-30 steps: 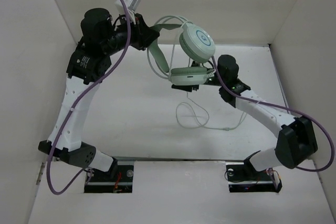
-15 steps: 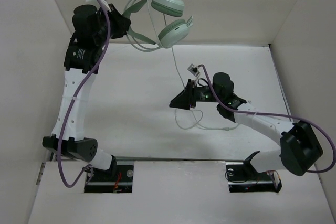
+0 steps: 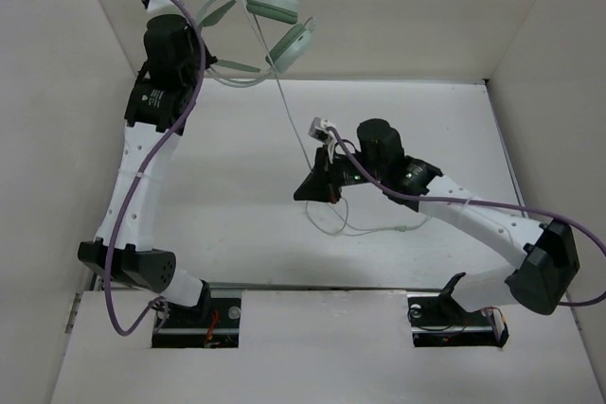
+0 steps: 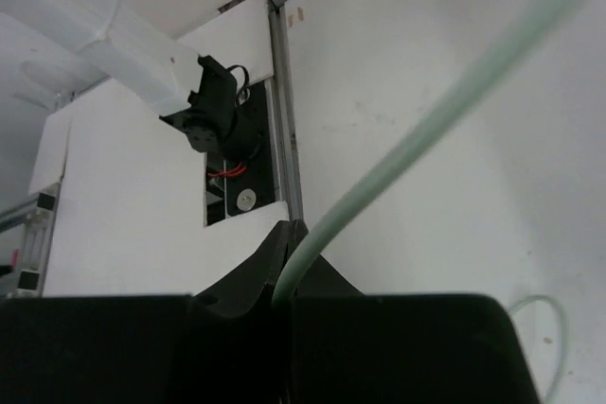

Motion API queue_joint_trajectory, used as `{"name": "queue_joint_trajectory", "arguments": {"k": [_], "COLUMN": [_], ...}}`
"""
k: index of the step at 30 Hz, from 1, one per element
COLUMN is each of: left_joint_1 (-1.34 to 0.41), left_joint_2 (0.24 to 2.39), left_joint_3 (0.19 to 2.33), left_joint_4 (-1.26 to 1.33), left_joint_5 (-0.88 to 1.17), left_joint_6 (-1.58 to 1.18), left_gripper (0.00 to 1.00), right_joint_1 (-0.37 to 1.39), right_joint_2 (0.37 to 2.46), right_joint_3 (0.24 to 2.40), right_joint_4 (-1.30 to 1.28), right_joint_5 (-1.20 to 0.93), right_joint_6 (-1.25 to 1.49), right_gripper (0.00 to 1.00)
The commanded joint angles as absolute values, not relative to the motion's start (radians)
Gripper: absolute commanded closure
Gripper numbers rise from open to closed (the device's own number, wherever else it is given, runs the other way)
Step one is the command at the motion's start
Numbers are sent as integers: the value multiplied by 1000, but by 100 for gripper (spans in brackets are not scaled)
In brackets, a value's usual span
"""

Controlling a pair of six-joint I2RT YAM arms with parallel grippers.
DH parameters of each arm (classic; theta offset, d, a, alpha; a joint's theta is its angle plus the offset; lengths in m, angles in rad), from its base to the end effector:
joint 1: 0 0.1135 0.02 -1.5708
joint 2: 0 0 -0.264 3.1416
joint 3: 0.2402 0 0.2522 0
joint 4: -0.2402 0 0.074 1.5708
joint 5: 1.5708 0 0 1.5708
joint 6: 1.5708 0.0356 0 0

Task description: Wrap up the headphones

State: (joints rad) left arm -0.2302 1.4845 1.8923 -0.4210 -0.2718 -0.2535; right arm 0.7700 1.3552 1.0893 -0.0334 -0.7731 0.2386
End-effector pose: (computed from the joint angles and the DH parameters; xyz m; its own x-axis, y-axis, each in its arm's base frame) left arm 0.3007 -0.0607 0.5273 -0.0020 -0.2477 -0.9688 -0.0434 0.9680 -0.2473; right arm 0.2057 0.2341 0.3356 -0.4367 -0.1878 -0.8798 -0.8996 0.0964 0.4259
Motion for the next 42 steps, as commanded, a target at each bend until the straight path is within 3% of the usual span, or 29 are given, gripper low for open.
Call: {"name": "queue_joint_trajectory", "arguments": {"k": [1,5,9,14,19,23,28,35,42], "left_joint_1": [-260,-312,-389,-502,-574,-608,-607,-640,-596], "left_joint_2": [1437,1417,1411,1410,1405,1396,1361,1344,1335], "left_joint_3": [1827,1700,1589,1533,1513,1534,1540,1600,1704], "left_joint_4": [-250,-210,-195,-291,-360,-399,-414,-446,-466], "left_joint_5": [-457,-518,-502,-424,-345,-266,-166,-45,89], "left_joint_6": [-164,-56,84,201,287,298,256,209,92], "left_gripper": [100,100,100,100,100,100,100,100,100], "right_joint_1": [829,884,904,889,773,726,650,579,424], "right_joint_2": [1370,1433,1491,1514,1552,1566,1559,1548,1574], "right_joint_3": [1311,1567,1701,1648,1605,1583,1551,1574,1649], "right_joint_4": [-369,-616,-654,-384,-51,12,-58,-228,-365], "right_joint_5": [-639,-358,-26,316,426,416,321,74,-372], "right_joint_6": [-128,-498,-806,-1184,-1435,-1470,-1300,-941,-465], "right_gripper": [100,100,100,100,99,94,87,80,79]}}
